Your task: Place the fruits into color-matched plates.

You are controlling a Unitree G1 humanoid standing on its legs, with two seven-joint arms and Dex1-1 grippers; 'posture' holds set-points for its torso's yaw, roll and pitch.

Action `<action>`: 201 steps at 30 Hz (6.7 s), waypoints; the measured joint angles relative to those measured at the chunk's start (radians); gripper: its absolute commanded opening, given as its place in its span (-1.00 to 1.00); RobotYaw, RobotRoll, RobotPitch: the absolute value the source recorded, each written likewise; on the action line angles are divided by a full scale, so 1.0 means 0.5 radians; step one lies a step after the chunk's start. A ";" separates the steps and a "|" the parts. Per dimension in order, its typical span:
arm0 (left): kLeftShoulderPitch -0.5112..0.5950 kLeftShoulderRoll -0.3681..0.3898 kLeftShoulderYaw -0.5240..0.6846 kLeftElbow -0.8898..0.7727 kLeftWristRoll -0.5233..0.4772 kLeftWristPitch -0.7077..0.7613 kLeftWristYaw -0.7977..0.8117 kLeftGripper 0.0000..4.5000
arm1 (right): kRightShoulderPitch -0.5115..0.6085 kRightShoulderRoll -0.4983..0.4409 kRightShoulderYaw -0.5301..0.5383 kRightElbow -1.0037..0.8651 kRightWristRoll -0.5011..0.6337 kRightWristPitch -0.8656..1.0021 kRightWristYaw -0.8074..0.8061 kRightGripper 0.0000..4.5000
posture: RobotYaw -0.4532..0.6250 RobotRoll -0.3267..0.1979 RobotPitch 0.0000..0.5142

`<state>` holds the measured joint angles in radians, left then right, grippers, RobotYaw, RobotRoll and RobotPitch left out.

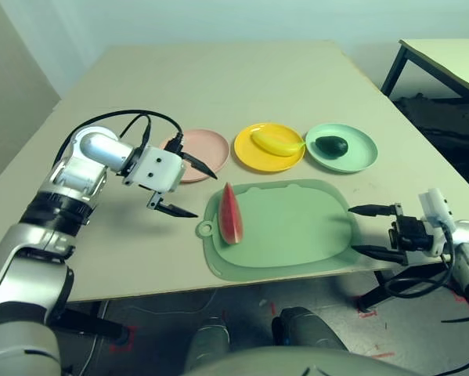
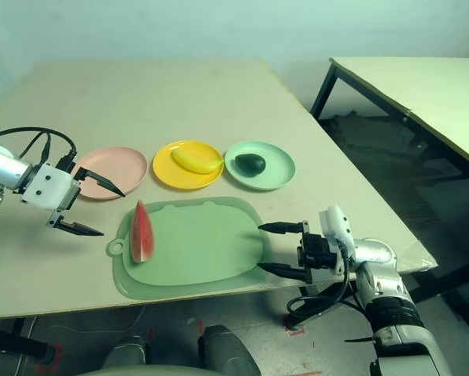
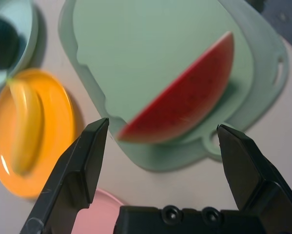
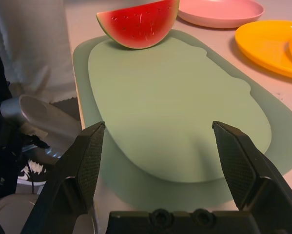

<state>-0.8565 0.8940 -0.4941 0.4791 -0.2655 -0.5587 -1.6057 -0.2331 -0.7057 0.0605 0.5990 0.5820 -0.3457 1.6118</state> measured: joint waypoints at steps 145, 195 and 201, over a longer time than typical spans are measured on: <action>-0.385 -0.179 0.253 1.533 1.369 -0.284 1.231 0.99 | -0.043 0.365 -0.186 -0.324 -0.317 0.403 -0.409 1.00 | -0.55 0.25 -0.96; 1.742 -1.210 1.537 -0.965 0.065 1.229 2.626 0.99 | -0.109 0.395 -0.821 0.281 -0.477 -0.262 -1.885 1.00 | -0.41 0.25 -0.63; 1.619 -1.237 1.452 -0.915 0.121 1.197 2.638 0.99 | -0.077 0.274 -0.913 0.385 -0.452 -0.265 -1.858 1.00 | -0.45 0.25 -0.67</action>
<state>-0.0469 0.2754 0.2320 0.0217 -0.2049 0.0396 -0.2866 -0.2717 -0.5687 -0.3959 0.7913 0.3558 -0.4780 0.6829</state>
